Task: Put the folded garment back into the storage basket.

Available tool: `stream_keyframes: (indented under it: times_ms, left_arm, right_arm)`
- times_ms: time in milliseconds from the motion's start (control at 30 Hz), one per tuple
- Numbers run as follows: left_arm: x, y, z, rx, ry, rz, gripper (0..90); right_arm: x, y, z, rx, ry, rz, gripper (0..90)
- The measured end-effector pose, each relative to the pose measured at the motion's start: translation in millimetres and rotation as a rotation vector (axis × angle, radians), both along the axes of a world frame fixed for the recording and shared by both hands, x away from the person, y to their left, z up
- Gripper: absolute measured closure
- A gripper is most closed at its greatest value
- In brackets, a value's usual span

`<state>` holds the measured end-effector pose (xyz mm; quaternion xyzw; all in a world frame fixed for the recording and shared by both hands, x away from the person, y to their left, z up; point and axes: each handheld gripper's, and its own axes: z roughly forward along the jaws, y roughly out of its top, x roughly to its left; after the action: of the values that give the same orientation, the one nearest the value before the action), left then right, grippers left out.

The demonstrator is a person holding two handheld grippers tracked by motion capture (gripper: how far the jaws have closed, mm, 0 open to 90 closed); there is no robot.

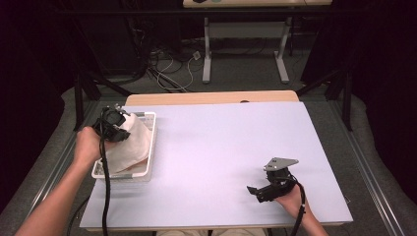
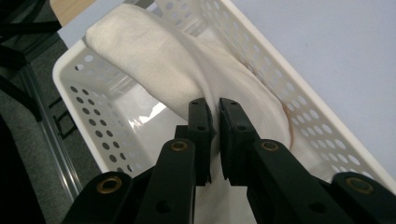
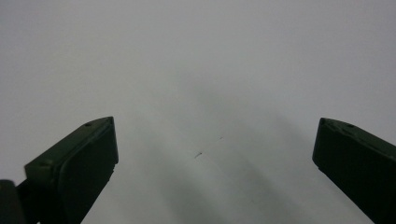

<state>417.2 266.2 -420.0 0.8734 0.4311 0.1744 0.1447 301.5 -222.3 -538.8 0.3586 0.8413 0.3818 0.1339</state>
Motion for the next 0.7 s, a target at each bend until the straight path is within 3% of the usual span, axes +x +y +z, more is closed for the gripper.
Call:
stream_keyframes:
  times_ms: [533,700]
  left_arm:
    - [-0.7,-7.1,-4.3,-0.029,0.002,-0.013,83.8]
    - [-0.3,-5.1,-5.7,-0.017,0.011,-0.001,83.7]
  right_arm:
    - [0.0,0.1,0.5,0.004,0.000,0.008,0.0]
    - [-0.4,0.9,-0.1,-0.002,-0.002,0.008,0.0]
